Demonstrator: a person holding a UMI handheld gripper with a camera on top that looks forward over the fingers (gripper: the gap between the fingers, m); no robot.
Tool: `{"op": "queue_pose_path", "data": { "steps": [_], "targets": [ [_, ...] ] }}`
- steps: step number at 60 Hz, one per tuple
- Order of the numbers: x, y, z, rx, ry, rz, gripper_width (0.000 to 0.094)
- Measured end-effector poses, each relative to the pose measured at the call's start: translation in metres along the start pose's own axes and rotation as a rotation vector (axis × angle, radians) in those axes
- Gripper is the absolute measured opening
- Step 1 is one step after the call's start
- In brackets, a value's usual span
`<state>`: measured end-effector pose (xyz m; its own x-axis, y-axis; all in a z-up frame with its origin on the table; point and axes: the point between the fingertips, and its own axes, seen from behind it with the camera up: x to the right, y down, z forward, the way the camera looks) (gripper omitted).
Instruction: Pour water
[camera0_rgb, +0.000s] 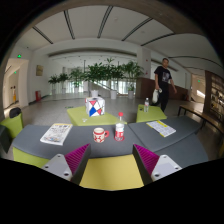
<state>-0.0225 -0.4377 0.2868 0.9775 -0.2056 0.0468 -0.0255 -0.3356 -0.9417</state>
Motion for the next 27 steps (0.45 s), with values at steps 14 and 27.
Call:
{"op": "queue_pose_path", "data": {
  "steps": [14, 27],
  "targets": [
    [0.0, 0.009, -0.033, -0.004, -0.003, 0.005, 0.0854],
    [0.001, 0.013, -0.044, -0.005, 0.006, -0.003, 0.0857]
  ]
}}
